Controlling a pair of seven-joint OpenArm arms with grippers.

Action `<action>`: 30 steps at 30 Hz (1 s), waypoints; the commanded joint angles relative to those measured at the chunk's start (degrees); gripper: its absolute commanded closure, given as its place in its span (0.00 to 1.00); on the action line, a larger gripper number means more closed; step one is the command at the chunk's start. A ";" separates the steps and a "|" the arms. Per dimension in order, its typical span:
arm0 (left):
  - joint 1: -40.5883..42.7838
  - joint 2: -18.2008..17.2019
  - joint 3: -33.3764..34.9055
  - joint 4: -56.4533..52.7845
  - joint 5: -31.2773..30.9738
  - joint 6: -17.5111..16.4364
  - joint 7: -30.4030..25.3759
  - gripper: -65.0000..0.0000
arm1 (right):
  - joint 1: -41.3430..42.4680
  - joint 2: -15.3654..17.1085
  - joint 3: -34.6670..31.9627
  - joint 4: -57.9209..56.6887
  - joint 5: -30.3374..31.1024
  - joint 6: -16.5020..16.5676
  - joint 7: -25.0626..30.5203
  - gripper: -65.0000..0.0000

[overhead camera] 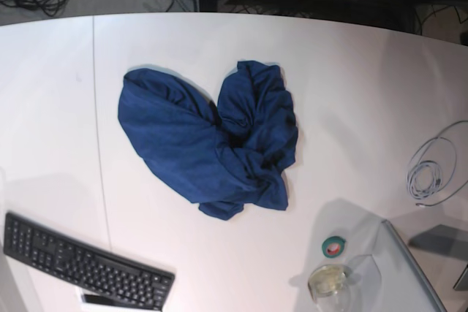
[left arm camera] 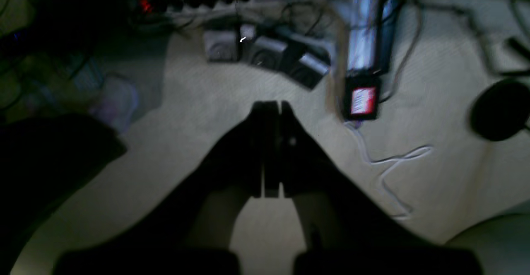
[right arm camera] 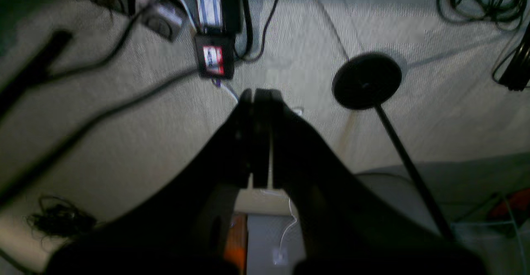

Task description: Layout the t-shirt on the table in an organized manner, then fold the t-shirt properly

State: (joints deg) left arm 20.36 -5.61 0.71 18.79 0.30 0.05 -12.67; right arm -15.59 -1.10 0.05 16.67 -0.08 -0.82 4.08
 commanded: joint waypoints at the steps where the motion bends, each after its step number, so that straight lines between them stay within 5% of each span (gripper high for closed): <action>1: 0.26 -0.59 -0.05 0.42 0.01 0.25 -0.65 1.00 | -1.15 -0.08 0.25 1.31 0.12 0.42 0.45 1.00; 6: 2.01 -1.21 -0.05 0.95 0.01 0.25 -0.83 1.00 | -8.89 -0.26 0.25 11.69 0.21 0.42 0.45 1.00; 13: 11.77 -3.76 0.56 12.47 0.10 0.17 -9.09 1.00 | -24.01 -0.35 0.25 37.09 0.21 0.25 -4.91 1.00; 23: 25.31 -11.84 4.61 37.26 -0.87 0.25 -9.44 1.00 | -36.14 -3.34 2.80 61.09 0.12 0.16 -7.29 1.00; 30: 31.90 -15.89 -1.11 55.98 -11.06 0.25 -9.44 1.00 | -40.89 -4.13 4.74 77.88 0.12 0.16 -7.81 1.00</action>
State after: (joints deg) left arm 51.13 -21.15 -0.23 74.43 -10.90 0.05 -21.04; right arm -55.11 -4.99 4.86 94.35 -0.19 -0.82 -4.36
